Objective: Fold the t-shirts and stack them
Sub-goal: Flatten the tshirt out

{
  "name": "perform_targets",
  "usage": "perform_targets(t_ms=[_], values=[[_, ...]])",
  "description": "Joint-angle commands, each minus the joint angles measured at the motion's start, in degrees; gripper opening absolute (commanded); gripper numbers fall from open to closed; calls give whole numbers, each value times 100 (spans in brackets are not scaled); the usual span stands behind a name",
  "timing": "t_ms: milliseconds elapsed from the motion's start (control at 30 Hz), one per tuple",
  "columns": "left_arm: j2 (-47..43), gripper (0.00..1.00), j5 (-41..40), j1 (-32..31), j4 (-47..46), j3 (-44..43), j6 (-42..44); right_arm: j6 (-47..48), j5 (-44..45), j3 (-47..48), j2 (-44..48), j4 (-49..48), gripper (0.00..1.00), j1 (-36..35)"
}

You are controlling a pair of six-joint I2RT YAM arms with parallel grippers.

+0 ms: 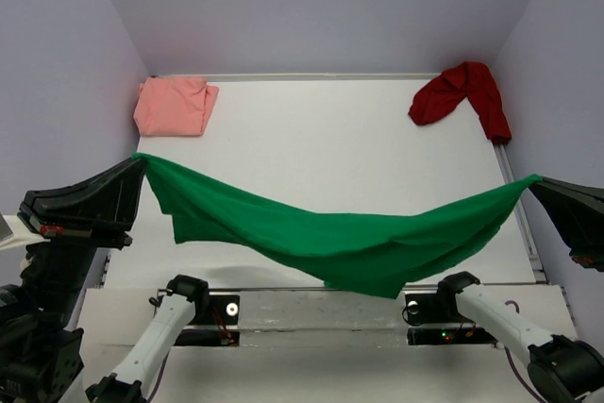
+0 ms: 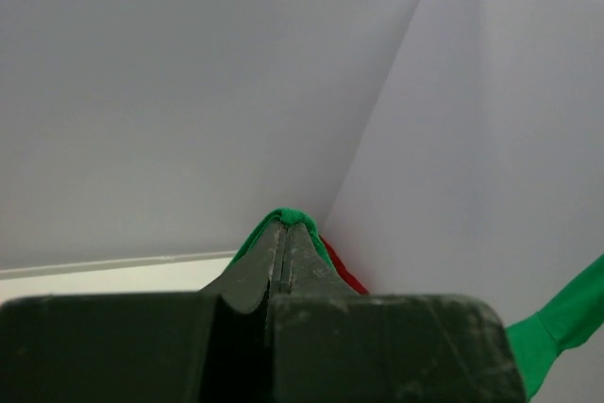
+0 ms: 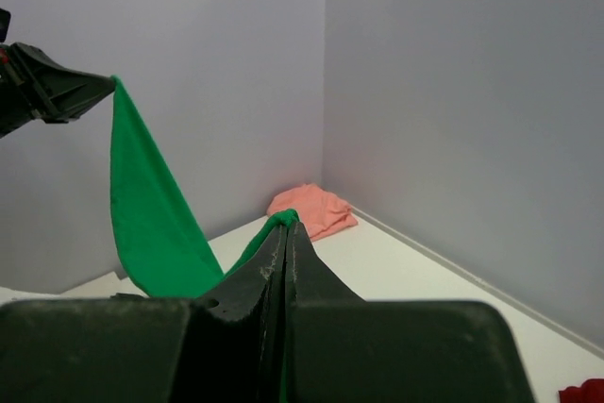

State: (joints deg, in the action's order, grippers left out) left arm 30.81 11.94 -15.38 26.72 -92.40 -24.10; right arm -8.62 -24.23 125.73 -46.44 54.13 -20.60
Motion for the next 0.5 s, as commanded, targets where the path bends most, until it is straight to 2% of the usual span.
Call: perform_targets(t_ms=[0, 467], values=[[-224, 0, 440, -71, -431, -155, -104, -95, -555, -31, 3, -376, 0, 39], [-180, 0, 1477, -299, -1011, -806, -139, -104, -1734, 320, 161, -720, 0, -14]])
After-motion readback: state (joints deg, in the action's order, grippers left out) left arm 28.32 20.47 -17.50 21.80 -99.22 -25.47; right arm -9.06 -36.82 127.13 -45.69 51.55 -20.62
